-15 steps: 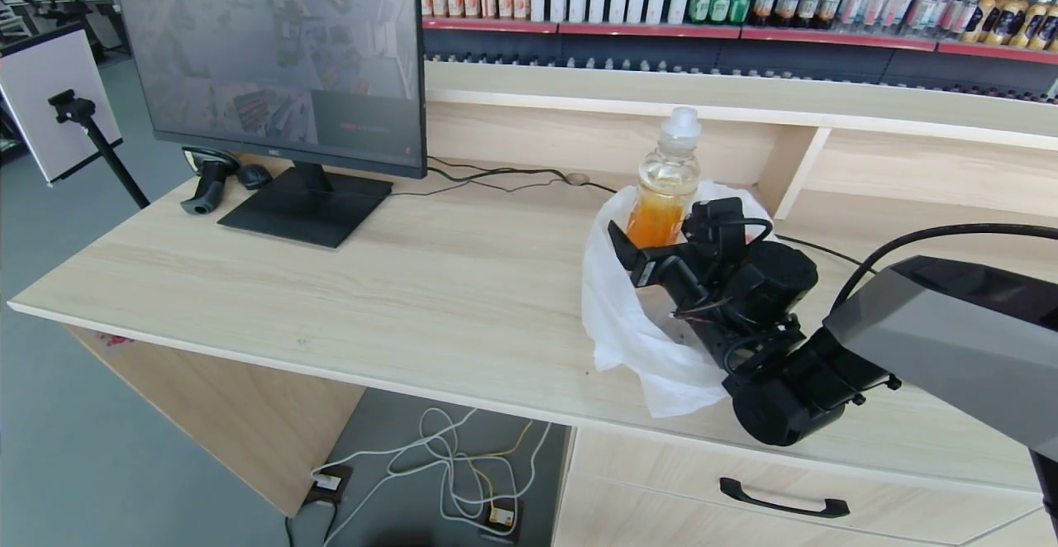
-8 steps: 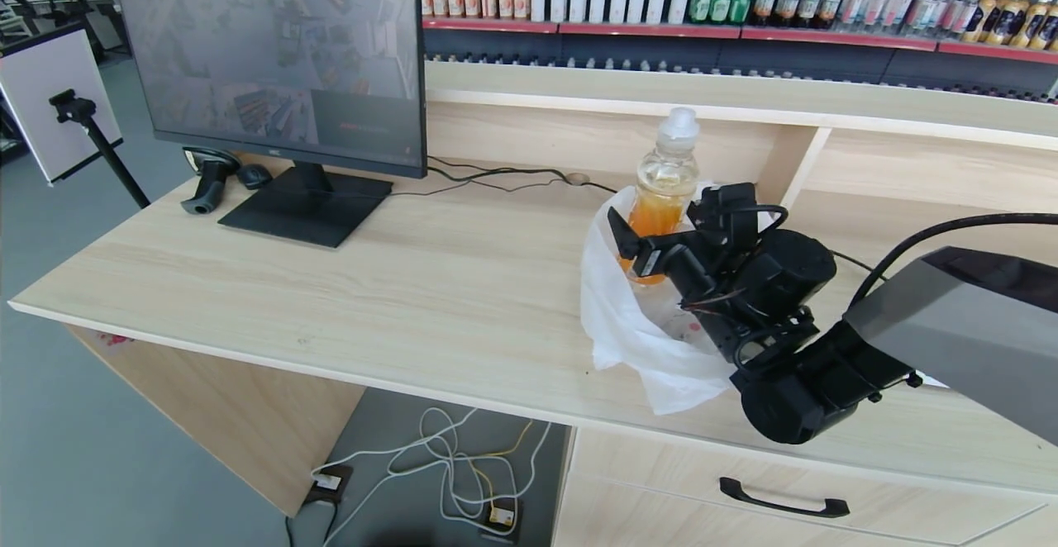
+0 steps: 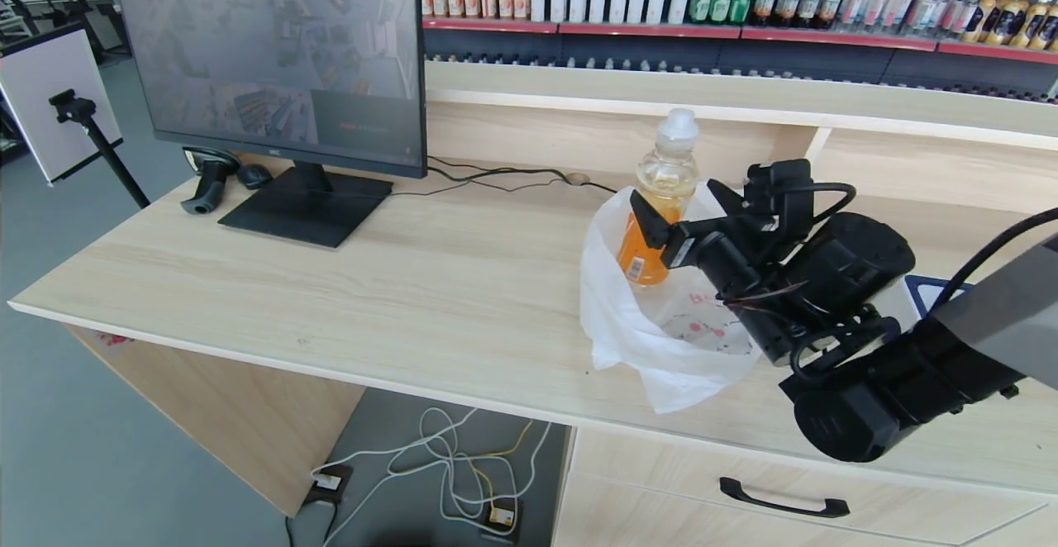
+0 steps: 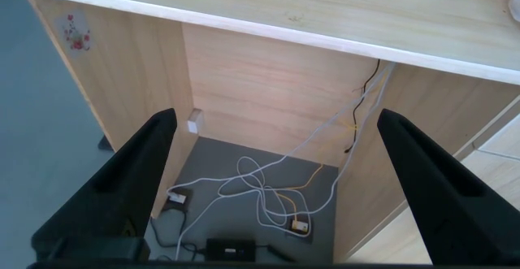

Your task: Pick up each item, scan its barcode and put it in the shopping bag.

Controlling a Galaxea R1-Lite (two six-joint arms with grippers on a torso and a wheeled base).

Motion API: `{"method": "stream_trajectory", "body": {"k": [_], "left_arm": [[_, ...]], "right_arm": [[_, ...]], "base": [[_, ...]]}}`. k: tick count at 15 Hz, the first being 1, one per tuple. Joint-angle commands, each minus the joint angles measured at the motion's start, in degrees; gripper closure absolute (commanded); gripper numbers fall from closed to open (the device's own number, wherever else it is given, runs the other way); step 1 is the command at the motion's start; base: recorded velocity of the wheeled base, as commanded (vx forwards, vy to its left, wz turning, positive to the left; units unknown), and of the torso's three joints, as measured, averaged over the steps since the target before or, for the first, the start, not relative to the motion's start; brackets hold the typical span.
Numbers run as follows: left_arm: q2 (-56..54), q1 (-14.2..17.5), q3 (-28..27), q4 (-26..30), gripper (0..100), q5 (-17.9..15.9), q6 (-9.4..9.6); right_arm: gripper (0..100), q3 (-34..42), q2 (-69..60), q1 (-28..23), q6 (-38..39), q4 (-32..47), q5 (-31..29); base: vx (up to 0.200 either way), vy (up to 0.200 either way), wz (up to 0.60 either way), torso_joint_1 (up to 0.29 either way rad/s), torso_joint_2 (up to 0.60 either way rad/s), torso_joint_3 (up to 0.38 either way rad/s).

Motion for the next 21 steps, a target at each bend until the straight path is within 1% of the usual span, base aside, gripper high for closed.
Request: {"method": "stream_trajectory", "body": {"k": [1, 3, 5, 7, 8, 9, 11, 17, 20, 21], "left_arm": [[0.00, 0.00, 0.00, -0.04, 0, 0.00, 0.02], [0.00, 0.00, 0.00, -0.04, 0, 0.00, 0.02], [0.00, 0.00, 0.00, 0.05, 0, 0.00, 0.02], [0.00, 0.00, 0.00, 0.05, 0, 0.09, 0.02], [0.00, -0.09, 0.00, 0.05, 0, 0.09, 0.02], [0.00, -0.09, 0.00, 0.05, 0, 0.00, 0.02], [0.00, -0.09, 0.00, 0.05, 0, 0.00, 0.02], [0.00, -0.09, 0.00, 0.05, 0, 0.00, 0.02], [0.00, -0.09, 0.00, 0.13, 0, 0.00, 0.11], [0.00, -0.09, 0.00, 0.13, 0, 0.00, 0.11]], "right_arm": [[0, 3.92, -7.47, -0.01, 0.31, -0.12, 0.03], [0, 6.56, -12.04, -1.50, 0.58, -0.12, -0.06], [0, 10.43, -16.35, -1.85, 0.58, -0.12, 0.03], [0, 13.15, -18.81, -3.61, 0.66, -0.12, 0.03], [0, 14.03, -20.13, -5.98, 1.46, -0.12, 0.03], [0, 14.38, -20.92, -6.95, 1.72, -0.12, 0.03], [0, 14.64, -21.89, -8.36, 2.16, -0.12, 0.03], [0, 15.35, -22.15, -8.88, 2.07, -0.12, 0.03], [0, 17.28, -22.68, -8.71, 2.07, -0.12, 0.03], [0, 18.07, -23.03, -8.80, 1.98, -0.12, -0.06]], "base": [[0.000, 0.000, 0.00, 0.000, 0.00, 0.000], [0.000, 0.000, 0.00, 0.000, 0.00, 0.000], [0.000, 0.000, 0.00, 0.000, 0.00, 0.000], [0.000, 0.000, 0.00, 0.000, 0.00, 0.000], [0.000, 0.000, 0.00, 0.000, 0.00, 0.000], [0.000, 0.000, 0.00, 0.000, 0.00, 0.000], [0.000, 0.000, -0.60, 0.005, 0.00, 0.002], [0.000, 0.000, -0.60, 0.002, 0.00, 0.005], [0.000, 0.000, -0.60, 0.001, 0.00, 0.002], [0.000, 0.000, 0.00, 0.000, 0.00, 0.000]]}}
